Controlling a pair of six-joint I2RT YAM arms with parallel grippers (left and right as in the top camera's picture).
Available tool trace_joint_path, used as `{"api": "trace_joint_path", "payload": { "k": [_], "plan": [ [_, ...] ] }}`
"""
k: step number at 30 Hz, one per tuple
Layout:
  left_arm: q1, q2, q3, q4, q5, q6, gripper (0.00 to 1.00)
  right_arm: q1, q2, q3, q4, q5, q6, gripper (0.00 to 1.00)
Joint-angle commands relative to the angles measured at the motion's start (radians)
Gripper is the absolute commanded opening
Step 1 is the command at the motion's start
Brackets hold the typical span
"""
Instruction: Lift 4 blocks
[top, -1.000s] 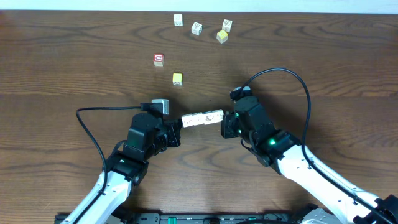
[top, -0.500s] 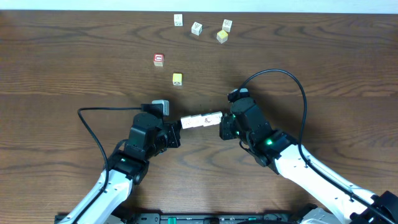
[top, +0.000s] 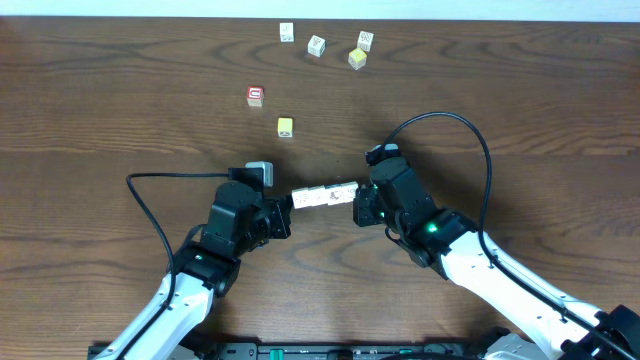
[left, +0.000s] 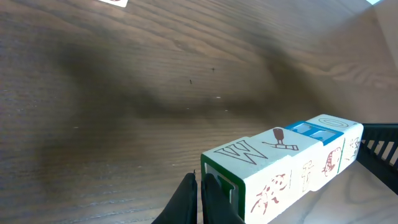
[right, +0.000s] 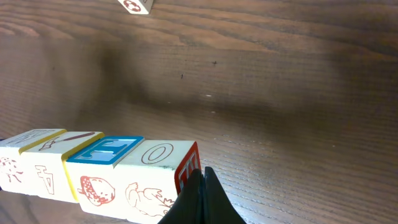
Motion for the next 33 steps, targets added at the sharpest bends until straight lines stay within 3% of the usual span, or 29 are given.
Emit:
{"api": "trace_joint_path", "payload": {
  "k": [1,33],
  "plan": [
    [-0.05,-0.002,0.048,0.027,0.179,0.002,0.07,0.072,0.005,0.032,0.03,-0.227,-0.001,0.01],
    [-0.075,0.062,0.048,0.054,0.182,-0.013,0.08,0.072,0.076,0.032,0.068,-0.238,0.023,0.01]
  ]
}}
